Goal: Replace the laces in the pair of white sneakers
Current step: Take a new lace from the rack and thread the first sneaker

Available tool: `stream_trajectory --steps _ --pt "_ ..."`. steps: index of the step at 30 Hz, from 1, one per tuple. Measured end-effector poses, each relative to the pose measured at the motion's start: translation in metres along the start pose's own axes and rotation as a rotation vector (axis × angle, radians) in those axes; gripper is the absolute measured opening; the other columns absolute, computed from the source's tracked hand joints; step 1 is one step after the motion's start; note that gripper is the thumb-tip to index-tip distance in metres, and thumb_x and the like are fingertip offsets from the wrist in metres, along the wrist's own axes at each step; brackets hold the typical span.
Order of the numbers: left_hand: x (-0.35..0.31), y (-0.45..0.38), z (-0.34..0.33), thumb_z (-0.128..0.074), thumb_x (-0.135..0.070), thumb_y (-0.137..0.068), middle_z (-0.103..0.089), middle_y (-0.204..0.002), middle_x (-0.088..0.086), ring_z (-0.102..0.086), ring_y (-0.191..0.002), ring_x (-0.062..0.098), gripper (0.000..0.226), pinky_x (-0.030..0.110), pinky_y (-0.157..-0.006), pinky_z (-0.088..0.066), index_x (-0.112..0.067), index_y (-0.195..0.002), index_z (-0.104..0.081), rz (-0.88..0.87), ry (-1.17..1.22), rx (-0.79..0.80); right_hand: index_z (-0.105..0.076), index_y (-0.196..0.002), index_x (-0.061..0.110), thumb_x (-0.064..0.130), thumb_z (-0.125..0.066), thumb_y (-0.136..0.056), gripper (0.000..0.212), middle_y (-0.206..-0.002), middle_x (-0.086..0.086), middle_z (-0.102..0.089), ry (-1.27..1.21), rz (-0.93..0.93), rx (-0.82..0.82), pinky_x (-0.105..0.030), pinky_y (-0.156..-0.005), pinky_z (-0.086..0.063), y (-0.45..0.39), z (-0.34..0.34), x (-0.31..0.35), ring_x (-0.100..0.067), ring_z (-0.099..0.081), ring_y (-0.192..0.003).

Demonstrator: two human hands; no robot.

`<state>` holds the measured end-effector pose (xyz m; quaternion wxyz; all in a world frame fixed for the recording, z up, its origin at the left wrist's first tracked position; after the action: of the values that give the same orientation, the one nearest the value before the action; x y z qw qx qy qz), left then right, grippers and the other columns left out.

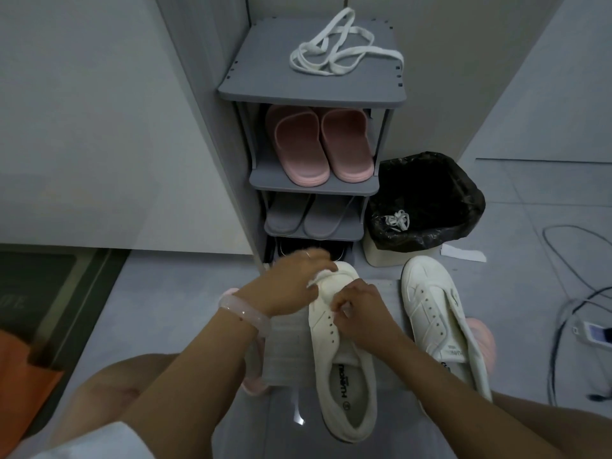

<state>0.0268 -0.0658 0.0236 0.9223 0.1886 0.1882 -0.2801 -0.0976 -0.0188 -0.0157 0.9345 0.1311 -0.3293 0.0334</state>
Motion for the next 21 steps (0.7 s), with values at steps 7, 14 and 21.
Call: stream_trajectory --steps 7,14,21 --pt "0.0 0.012 -0.056 -0.052 -0.02 -0.088 -0.058 -0.116 0.007 -0.052 -0.109 0.025 0.025 0.03 -0.085 -0.035 -0.013 -0.111 -0.055 0.049 -0.168 0.326 -0.069 -0.084 0.01 0.01 -0.054 -0.085 0.015 -0.099 0.0 -0.055 -0.089 -0.009 0.18 -0.037 -0.094 -0.04 0.008 -0.003 0.001 -0.027 -0.048 -0.108" --pt "0.044 0.032 -0.035 -0.042 -0.021 -0.095 -0.064 -0.107 0.008 -0.061 -0.098 0.021 0.028 0.032 -0.092 -0.048 -0.005 -0.101 -0.064 0.446 -0.261 0.37 -0.056 -0.104 0.023 0.014 -0.049 -0.087 0.02 -0.115 0.007 -0.054 0.059 0.033 0.173 -0.034 -0.092 -0.032 0.016 0.001 -0.002 -0.016 -0.044 -0.111" --pt "0.006 0.033 0.013 -0.032 -0.024 -0.097 -0.072 -0.078 0.014 -0.034 -0.036 0.007 0.046 0.014 -0.036 -0.03 -0.007 -0.078 -0.07 0.451 1.303 0.26 -0.069 -0.103 0.018 0.024 -0.055 -0.089 0.021 -0.092 0.002 -0.059 0.04 0.19 0.017 -0.032 -0.086 -0.043 0.02 0.01 0.019 -0.014 -0.053 -0.091"
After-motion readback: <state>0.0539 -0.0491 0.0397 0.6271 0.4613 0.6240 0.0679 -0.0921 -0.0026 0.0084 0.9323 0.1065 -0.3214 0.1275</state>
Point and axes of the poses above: each hand's wrist, its own y-axis away from the middle knuckle, its own z-axis out of the back of the hand, x = y × z, the point moved 4 cm from there along -y, towards the middle knuckle
